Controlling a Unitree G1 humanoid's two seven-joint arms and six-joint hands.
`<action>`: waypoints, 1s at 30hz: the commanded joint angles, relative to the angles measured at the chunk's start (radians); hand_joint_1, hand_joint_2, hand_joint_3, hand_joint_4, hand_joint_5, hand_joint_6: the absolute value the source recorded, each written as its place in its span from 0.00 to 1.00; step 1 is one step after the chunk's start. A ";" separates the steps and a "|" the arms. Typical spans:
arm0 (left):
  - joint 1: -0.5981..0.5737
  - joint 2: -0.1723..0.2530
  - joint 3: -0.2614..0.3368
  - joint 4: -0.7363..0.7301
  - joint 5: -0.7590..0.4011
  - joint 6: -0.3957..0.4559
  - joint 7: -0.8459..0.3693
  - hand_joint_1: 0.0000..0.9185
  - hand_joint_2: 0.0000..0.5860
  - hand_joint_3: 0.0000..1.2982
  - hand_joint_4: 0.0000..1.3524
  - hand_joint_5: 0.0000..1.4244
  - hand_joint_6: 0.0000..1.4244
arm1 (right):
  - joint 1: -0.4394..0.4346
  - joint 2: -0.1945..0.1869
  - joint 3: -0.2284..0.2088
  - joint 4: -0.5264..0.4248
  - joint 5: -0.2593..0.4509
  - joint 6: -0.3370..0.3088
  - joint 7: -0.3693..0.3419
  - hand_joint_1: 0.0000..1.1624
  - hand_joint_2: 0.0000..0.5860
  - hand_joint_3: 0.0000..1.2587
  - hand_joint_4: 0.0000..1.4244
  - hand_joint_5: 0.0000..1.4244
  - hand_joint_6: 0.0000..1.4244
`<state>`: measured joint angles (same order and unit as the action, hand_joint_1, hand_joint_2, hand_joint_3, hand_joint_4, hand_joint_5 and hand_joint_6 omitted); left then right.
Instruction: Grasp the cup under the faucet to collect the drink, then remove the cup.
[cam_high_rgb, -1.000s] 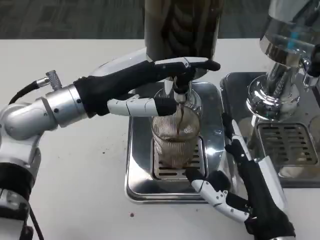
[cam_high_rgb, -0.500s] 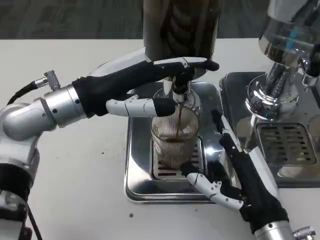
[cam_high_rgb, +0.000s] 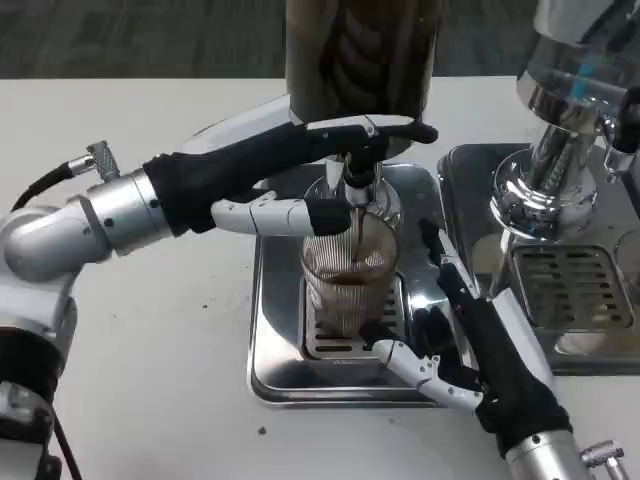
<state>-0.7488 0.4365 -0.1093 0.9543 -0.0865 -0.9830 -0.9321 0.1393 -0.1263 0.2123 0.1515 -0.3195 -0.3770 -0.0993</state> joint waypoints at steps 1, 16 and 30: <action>0.040 0.043 -0.023 0.026 0.062 0.023 -0.003 0.00 0.10 0.13 0.05 0.03 0.00 | -0.017 0.004 -0.007 0.014 0.011 -0.008 0.004 0.50 0.39 0.00 0.00 0.00 0.02; 0.046 0.063 -0.048 0.013 0.097 -0.014 0.047 0.00 0.10 0.13 0.05 0.03 0.00 | -0.053 0.005 -0.013 0.032 0.018 -0.004 0.017 0.49 0.40 0.00 0.00 0.00 0.02; 0.052 0.067 -0.045 0.008 0.095 -0.008 0.051 0.00 0.10 0.13 0.05 0.03 0.00 | -0.070 0.007 -0.012 0.046 0.024 -0.004 0.025 0.48 0.40 0.00 0.00 0.00 0.02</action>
<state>-0.7421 0.4628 -0.1386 0.9350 -0.0349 -1.0309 -0.8670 0.0852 -0.1241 0.2048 0.1894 -0.3053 -0.3769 -0.0795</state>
